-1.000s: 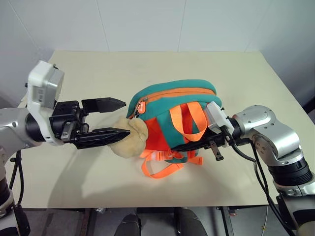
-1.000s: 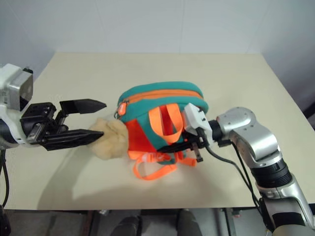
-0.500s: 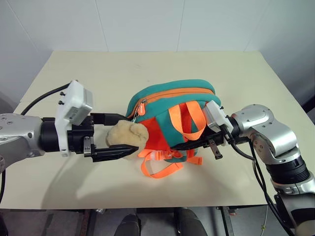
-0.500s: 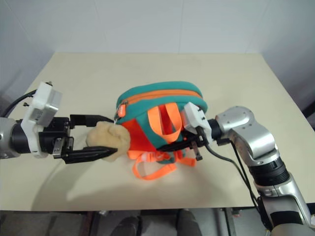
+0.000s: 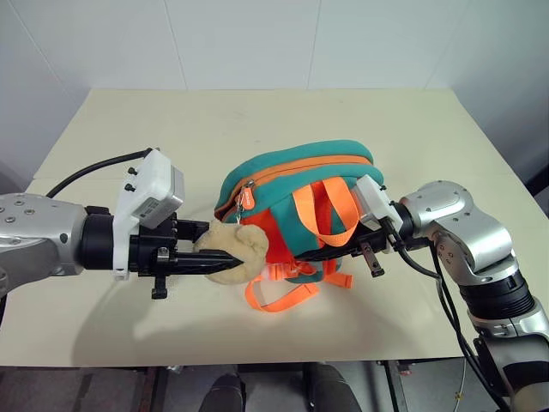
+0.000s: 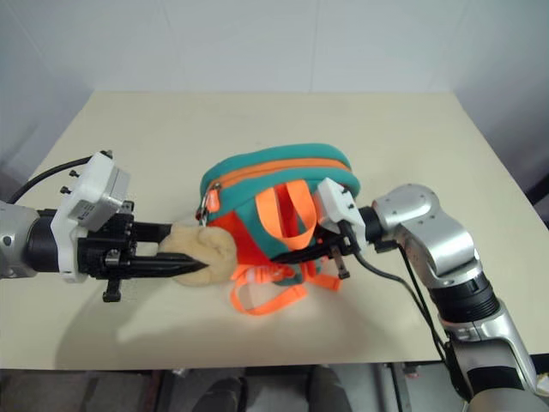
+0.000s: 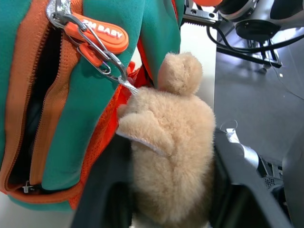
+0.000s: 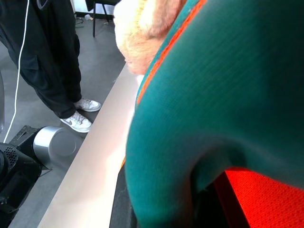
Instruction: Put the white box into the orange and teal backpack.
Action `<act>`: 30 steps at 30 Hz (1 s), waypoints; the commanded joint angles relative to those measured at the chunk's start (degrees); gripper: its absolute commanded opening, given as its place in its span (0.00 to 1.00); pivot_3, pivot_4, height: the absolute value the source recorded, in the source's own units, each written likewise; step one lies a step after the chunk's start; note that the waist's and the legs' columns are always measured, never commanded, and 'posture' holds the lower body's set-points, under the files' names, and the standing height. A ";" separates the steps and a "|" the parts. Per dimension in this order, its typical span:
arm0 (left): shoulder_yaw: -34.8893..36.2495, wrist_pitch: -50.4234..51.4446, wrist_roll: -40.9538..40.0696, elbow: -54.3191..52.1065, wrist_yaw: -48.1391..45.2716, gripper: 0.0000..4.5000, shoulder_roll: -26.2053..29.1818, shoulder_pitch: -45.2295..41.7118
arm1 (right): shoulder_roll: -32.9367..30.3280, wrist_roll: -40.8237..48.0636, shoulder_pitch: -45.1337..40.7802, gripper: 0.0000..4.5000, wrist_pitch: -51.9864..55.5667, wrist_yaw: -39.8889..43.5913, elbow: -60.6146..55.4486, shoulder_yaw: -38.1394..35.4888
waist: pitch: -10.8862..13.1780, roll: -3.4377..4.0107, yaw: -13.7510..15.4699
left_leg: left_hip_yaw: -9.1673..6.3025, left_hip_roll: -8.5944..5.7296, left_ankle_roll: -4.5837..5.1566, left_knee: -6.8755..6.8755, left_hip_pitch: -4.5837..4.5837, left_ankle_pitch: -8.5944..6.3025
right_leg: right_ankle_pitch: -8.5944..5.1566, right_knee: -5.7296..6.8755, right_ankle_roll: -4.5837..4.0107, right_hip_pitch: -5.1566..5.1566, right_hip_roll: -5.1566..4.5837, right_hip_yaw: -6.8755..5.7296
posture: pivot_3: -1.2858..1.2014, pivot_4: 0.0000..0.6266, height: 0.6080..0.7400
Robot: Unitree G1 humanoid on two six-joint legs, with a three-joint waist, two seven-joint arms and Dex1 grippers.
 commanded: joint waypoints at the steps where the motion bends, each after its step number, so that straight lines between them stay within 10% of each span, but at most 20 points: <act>1: 2.62 -0.76 -1.27 1.50 -1.45 0.20 1.69 -0.95 | 0.07 0.23 -0.52 0.12 -0.80 0.54 -0.81 -0.41 | 0.00 0.00 -0.01 | 0.00 0.00 0.00 0.00 0.00 0.00 | 0.00 0.00 0.00 0.00 0.00 0.00 | 0.52 0.24 1.00; 30: 0.20 -10.08 21.84 23.27 -24.90 0.18 4.52 -3.26 | 5.37 10.19 4.08 0.12 6.77 -13.99 -5.11 -9.44 | 0.01 0.02 -0.15 | 0.01 0.05 0.03 -0.06 0.01 -0.01 | -0.01 0.14 -0.02 -0.02 0.06 -0.01 | 0.52 0.24 1.00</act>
